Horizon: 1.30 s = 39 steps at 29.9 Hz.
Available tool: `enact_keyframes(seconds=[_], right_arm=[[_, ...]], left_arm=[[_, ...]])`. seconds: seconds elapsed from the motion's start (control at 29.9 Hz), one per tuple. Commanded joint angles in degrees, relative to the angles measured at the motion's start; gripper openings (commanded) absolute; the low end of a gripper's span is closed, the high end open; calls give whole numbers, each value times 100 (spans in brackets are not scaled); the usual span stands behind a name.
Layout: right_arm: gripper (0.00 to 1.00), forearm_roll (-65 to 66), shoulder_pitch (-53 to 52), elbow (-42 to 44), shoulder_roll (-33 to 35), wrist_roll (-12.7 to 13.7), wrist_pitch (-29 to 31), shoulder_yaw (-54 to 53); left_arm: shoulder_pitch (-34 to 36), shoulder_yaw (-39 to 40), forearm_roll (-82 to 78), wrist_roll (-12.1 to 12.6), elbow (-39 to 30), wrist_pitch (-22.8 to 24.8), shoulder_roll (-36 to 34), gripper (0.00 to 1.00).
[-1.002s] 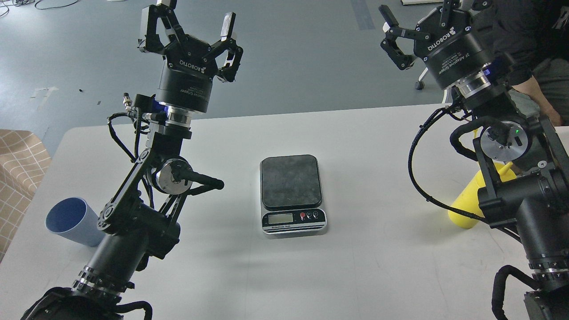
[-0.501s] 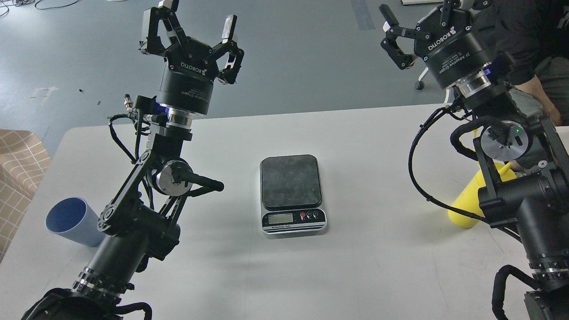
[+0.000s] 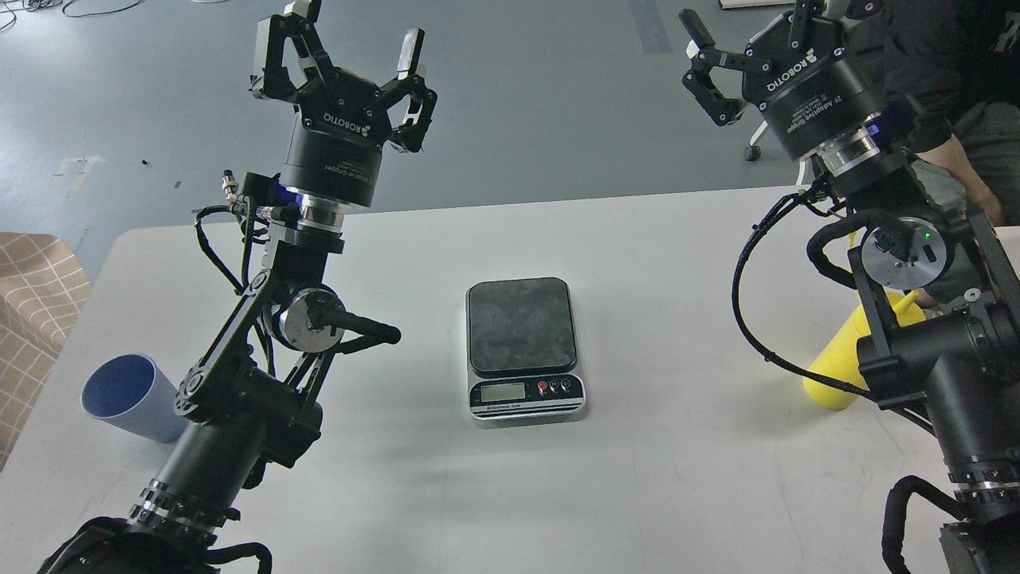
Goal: Pour seasoning into cup on scale with both arms
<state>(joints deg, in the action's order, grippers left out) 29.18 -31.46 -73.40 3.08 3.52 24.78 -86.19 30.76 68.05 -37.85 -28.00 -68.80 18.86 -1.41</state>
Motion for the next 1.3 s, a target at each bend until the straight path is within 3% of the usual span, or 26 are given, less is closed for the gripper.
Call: enact_keyframes(seconds=[0.0, 1.27], right_arm=[[100, 0, 9, -16, 0, 0, 0, 5], [100, 0, -9, -8, 0, 0, 0, 5]], left_arm=[[0, -11, -3, 0, 7, -5, 0, 99], [9, 15, -21, 0, 7, -5, 18, 99]])
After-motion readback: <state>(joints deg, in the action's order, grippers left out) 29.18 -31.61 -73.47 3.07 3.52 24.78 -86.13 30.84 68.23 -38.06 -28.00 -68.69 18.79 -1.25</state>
